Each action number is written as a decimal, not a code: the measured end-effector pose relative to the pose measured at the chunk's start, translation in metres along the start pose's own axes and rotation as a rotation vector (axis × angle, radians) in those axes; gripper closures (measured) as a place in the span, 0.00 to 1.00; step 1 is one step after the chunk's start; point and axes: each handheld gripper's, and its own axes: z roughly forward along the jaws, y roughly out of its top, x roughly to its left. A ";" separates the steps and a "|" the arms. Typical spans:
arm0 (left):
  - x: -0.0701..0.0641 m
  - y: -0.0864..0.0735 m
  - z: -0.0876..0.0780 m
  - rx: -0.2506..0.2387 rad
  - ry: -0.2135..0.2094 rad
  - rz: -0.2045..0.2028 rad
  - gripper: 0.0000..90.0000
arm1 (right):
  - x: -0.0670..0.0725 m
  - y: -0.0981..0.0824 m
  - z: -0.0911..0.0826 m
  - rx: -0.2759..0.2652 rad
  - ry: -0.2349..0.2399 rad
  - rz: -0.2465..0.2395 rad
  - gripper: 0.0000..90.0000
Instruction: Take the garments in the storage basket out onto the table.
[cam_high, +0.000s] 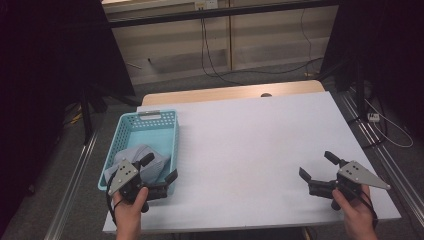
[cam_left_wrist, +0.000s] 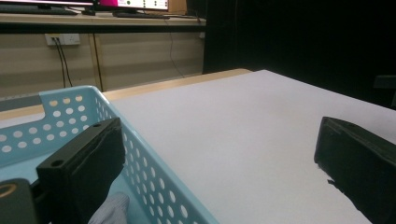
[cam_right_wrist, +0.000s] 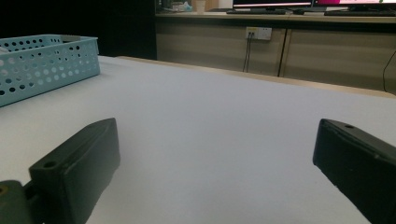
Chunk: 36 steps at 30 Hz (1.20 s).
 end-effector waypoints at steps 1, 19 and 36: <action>-0.001 0.002 0.000 -0.002 0.000 -0.007 0.02 | 0.000 0.000 0.000 0.004 0.003 0.002 0.00; 0.012 0.027 0.004 0.025 -0.009 0.026 0.02 | 0.005 0.003 0.004 -0.003 0.025 -0.012 0.00; 0.027 0.046 0.013 0.043 -0.038 0.037 0.02 | 0.004 0.001 0.001 0.000 0.020 -0.004 0.00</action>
